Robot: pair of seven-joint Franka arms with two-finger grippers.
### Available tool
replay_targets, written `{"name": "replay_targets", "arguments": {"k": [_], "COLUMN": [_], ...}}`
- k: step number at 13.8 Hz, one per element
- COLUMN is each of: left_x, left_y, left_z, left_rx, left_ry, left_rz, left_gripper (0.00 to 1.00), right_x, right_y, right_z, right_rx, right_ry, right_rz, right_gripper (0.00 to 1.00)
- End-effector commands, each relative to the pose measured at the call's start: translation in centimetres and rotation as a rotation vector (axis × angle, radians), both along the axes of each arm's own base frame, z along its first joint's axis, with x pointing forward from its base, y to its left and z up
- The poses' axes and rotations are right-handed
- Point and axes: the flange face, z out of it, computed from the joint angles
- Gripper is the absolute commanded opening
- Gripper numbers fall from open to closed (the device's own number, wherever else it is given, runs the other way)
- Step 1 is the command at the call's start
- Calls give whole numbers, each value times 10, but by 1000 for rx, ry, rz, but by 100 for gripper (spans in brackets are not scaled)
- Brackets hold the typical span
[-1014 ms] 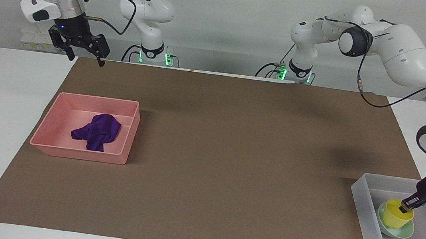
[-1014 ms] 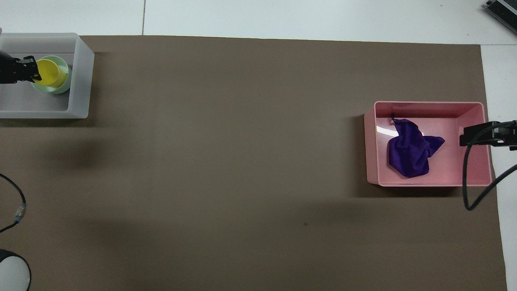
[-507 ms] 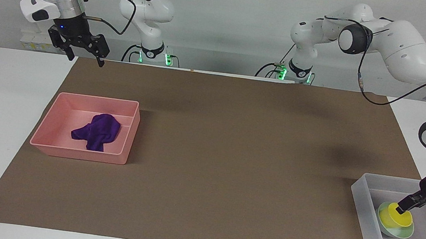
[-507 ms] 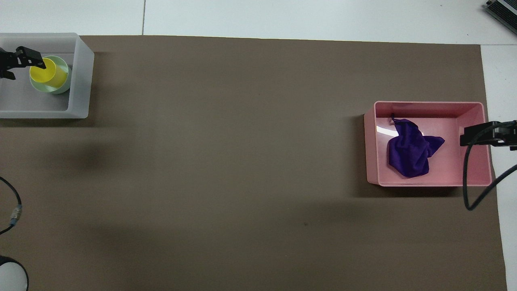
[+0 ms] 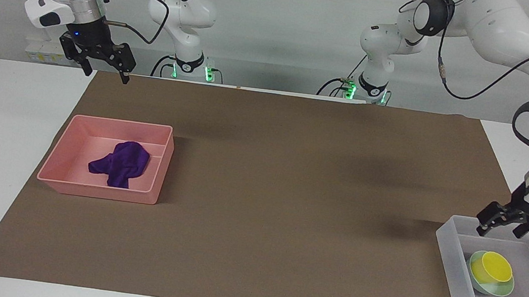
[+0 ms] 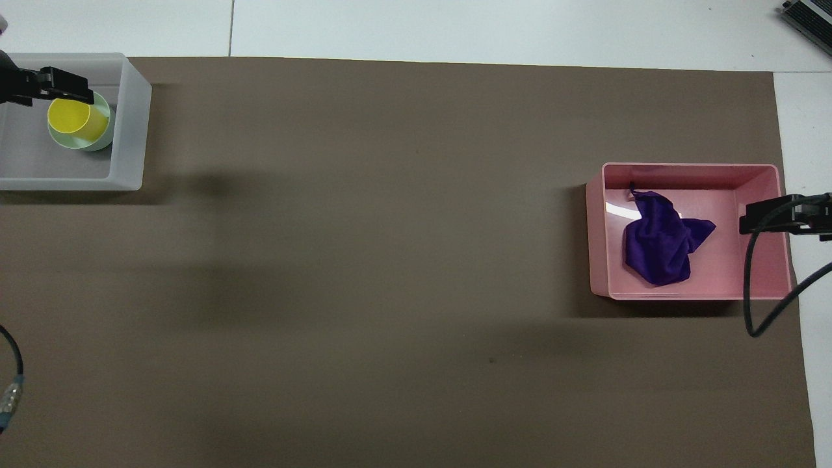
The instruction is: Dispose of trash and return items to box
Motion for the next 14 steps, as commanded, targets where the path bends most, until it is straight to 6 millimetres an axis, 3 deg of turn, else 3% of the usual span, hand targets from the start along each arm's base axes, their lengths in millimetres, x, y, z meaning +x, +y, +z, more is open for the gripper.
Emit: {"name": "replay_targets", "arguments": {"k": [1,4,7,9,14], "left_x": [-57,-101,-128,-138,-139], "left_y": [-47,-89,-92,-93,-85], "left_z": [24,54,80,90,109], "left_rx": [15,11,9,11,42], "left_ry": [32,55,91,143,178], "left_rz": [-98,-167,-182,-188,-176], "left_gripper": [100,100,100,100,100], "right_x": [-5,-5,-5,-5,-5], "right_y": [0,1,1,1,0], "right_z": [-3,-2,-3,-2,-3], "right_rx": [9,8,10,10,10], "right_ry": [-10,-11,-10,-11,-7], "right_rz": [7,7,7,7,7], "right_gripper": [100,100,100,100,100]}}
